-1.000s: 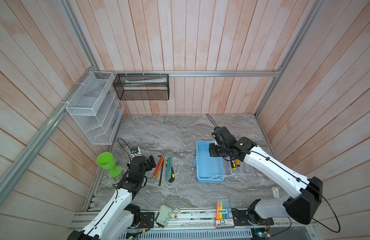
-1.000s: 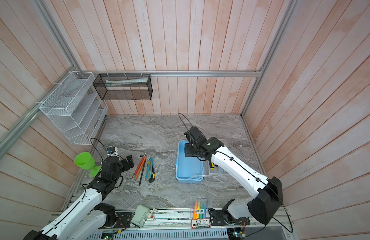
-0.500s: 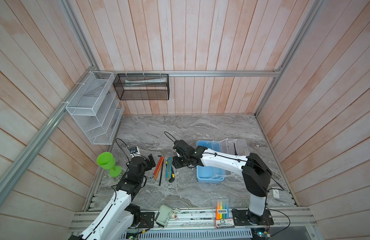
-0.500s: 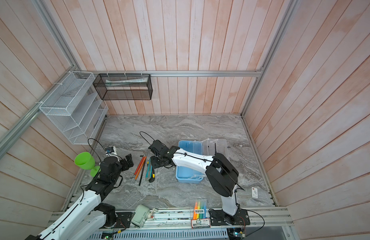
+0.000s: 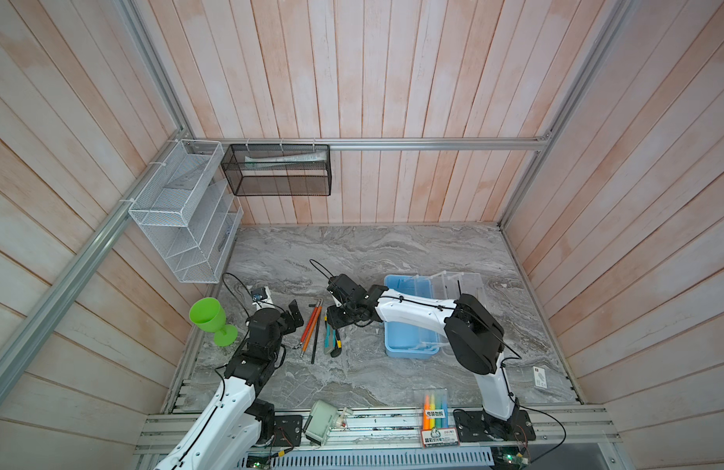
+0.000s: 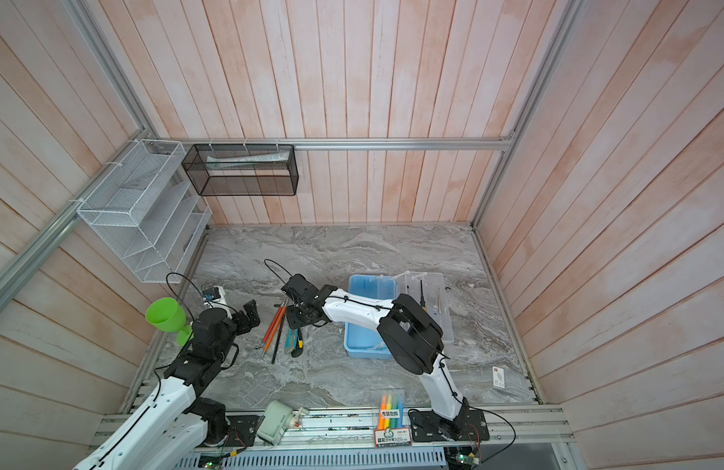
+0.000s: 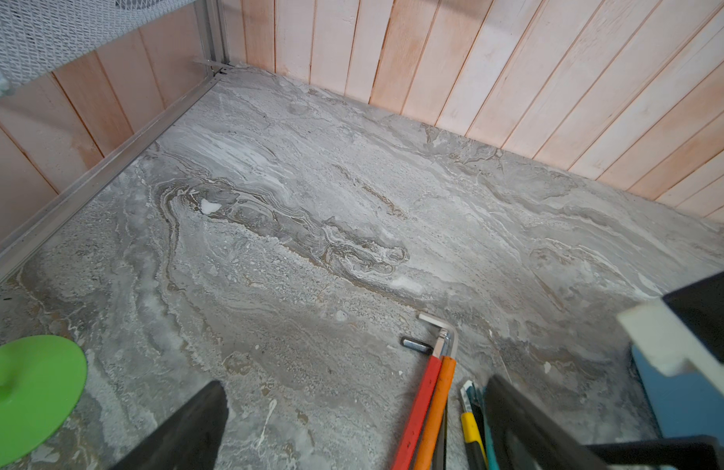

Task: Pack the tool kit
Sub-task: 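Move the right gripper from the box over the loose tools, then lower the right gripper onto the teal box cutter and close it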

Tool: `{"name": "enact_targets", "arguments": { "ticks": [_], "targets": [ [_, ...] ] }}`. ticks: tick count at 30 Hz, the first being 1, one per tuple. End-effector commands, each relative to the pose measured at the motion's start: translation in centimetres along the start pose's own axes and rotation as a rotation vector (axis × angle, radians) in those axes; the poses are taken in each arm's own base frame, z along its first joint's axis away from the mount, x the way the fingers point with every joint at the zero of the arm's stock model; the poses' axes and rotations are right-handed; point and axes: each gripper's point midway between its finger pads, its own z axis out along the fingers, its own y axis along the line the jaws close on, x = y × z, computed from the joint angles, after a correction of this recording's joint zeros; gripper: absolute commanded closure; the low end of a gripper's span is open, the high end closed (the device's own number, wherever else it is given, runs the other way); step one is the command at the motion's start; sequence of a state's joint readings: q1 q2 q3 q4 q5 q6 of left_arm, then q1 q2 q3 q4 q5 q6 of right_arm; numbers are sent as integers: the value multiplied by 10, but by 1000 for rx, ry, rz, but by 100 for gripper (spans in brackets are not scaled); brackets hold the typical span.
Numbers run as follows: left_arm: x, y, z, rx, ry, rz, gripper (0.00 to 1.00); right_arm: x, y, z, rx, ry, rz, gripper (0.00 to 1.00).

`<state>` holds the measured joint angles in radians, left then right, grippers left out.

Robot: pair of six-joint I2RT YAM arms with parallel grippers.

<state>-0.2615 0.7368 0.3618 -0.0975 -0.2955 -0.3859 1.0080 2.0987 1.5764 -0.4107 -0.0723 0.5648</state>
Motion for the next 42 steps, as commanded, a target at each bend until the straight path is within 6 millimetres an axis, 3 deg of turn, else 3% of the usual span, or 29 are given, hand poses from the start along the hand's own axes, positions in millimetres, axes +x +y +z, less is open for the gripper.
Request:
{"name": "enact_targets", "arguments": {
  "ticks": [1,8,28,35,42],
  "targets": [
    [0,4,-2,-8,-16,-13,0,4,-9,10,35,46,-32,57],
    [-1,7,-6,-9,-33,-25,0,8,-11,15,28,62,-54,58],
    [-2,7,-7,-13,-37,-27,0,12,0,34,-70,105,-76,81],
    [-1,8,-7,-17,-36,-30,0,6,-4,30,-39,118,-102,95],
    [-1,12,-9,-33,-45,-42,0,-7,-8,12,-35,110,-111,100]
  ]
}}
